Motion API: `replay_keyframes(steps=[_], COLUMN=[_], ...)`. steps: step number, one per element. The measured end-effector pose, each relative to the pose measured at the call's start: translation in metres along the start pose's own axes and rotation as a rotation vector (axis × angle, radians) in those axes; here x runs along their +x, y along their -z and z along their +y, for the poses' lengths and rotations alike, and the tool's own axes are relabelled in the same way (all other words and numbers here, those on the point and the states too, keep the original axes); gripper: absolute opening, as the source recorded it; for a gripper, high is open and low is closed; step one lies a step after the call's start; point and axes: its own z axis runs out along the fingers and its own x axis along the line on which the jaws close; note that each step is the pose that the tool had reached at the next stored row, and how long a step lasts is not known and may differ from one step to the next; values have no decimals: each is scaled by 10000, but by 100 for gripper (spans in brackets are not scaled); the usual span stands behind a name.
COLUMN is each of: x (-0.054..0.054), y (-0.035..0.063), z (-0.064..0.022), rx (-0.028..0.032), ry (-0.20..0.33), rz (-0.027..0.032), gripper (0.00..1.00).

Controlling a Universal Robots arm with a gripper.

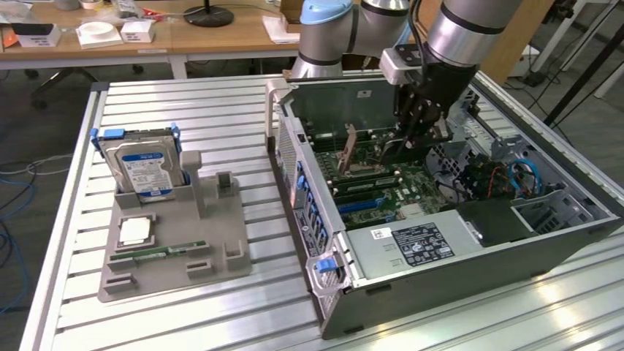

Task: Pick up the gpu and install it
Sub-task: 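Insert the gpu into the slot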

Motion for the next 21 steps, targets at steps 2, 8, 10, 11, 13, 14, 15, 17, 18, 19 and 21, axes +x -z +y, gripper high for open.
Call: replay_keyframes(steps=[2,8,10,11,13,14,15,17,18,19,21], x=[0,0,2,4,8,10,10,20,30,37,57], y=[0,0,-18,-33,-70,-88,-107,-142,-159,-176,-212], z=[0,2,15,19,53,78,105,130,130,131,133], rx=[0,0,2,2,4,4,5,11,16,21,29], ry=[0,-2,-3,-6,-25,-34,-44,-82,-133,-190,-259], rz=[0,1,-2,-1,-1,25,57,74,74,72,71], gripper=[26,26,26,26,26,26,26,26,26,26,26])
